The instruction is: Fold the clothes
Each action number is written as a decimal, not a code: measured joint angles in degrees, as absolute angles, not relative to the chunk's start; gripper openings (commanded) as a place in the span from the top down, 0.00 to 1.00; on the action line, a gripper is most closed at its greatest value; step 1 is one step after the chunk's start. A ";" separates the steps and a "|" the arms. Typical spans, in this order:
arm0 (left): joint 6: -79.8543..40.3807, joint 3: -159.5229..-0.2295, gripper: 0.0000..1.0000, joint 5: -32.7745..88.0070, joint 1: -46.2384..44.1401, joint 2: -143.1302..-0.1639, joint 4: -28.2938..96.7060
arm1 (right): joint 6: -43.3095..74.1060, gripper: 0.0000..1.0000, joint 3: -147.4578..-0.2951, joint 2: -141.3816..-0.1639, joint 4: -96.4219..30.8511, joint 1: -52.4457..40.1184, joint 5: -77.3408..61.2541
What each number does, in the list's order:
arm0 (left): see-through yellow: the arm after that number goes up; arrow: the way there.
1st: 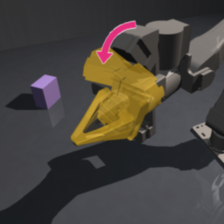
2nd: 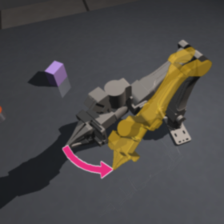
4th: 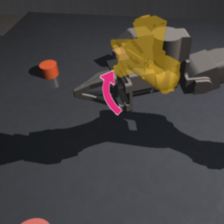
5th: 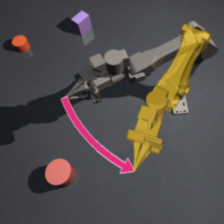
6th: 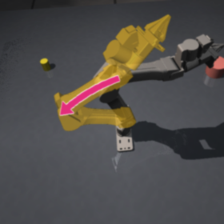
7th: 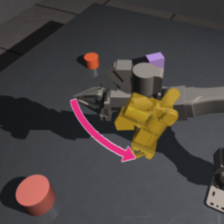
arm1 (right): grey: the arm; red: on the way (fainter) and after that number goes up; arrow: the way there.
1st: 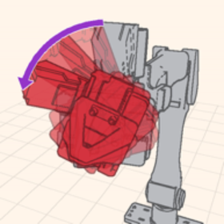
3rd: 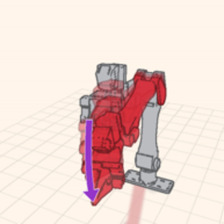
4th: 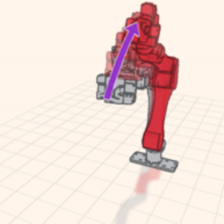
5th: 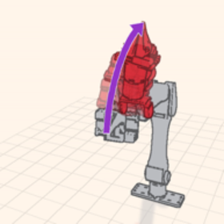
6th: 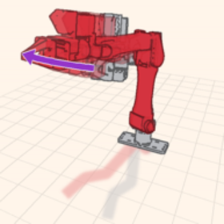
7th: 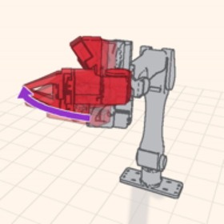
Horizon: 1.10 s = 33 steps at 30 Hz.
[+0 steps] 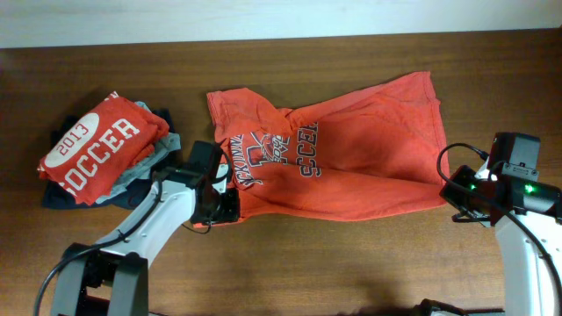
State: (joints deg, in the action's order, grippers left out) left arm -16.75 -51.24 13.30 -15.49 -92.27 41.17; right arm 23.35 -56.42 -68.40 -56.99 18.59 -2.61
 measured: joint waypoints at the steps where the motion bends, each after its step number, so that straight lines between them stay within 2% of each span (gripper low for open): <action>1: -16.75 -51.59 0.64 13.30 -15.49 -92.27 41.17 | 23.33 0.96 -56.42 -68.40 -57.01 18.59 -2.61; 28: -16.93 -53.21 0.63 9.80 -14.33 -92.27 41.52 | 23.31 0.96 -56.42 -68.40 -57.01 18.59 -2.61; 29: -16.95 -53.21 0.64 9.76 -14.33 -92.27 41.30 | 23.33 0.96 -56.42 -68.40 -57.01 18.59 -2.61; 33: -17.58 -53.21 0.83 9.61 -14.33 -92.27 40.97 | 23.33 0.96 -56.42 -68.40 -57.01 18.59 -2.61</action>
State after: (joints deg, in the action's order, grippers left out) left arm -17.58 -53.21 9.61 -14.33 -92.27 40.97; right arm 23.33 -56.42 -68.40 -57.01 18.59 -2.61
